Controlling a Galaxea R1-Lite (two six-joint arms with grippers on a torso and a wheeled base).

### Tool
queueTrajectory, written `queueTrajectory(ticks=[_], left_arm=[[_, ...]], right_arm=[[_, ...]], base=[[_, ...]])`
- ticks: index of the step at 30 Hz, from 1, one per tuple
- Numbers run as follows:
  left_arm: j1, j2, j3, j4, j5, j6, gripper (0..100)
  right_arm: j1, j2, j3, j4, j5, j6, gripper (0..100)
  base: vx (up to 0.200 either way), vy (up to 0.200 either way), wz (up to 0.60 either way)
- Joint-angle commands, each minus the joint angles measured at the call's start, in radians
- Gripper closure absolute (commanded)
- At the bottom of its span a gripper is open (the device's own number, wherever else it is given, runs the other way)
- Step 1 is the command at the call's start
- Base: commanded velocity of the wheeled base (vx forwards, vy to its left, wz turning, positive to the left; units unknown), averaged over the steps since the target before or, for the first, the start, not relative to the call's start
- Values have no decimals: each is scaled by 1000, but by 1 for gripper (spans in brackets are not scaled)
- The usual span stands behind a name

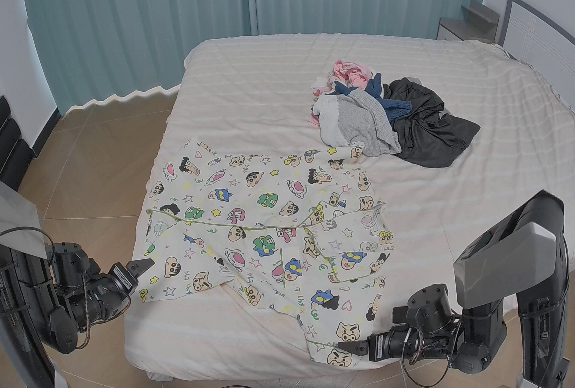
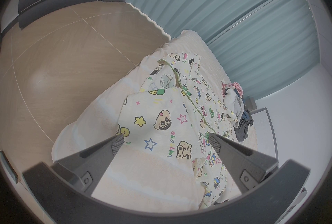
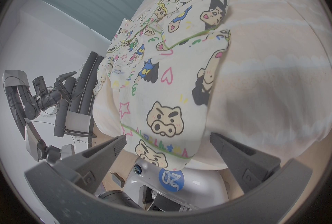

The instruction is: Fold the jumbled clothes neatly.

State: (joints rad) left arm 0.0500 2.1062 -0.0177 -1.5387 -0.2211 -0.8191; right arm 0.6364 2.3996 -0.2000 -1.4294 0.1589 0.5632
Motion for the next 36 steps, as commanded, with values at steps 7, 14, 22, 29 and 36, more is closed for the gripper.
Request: queueTrajectory(ticks=[7, 14, 22, 29, 36], left_arm=[[-6, 6, 18, -1, -1, 0, 0], [-7, 11, 18, -1, -3, 0, 0], [-7, 11, 18, -3, -1, 2, 0], [-6, 11, 18, -11, -1, 2, 0], [-6, 11, 18, -14, 0, 2, 0]], right_arm=[[9, 1, -35, 7, 42, -46, 0], [39, -8, -87, 102, 62, -51, 0], [49, -36, -130, 191, 62, -49, 0], [57, -50, -168, 294, 56, -49, 0], [57, -73, -180, 348, 50, -54, 100]], base=[[0, 0, 0], [0, 0, 0], [0, 0, 0], [0, 0, 0], [0, 0, 0]])
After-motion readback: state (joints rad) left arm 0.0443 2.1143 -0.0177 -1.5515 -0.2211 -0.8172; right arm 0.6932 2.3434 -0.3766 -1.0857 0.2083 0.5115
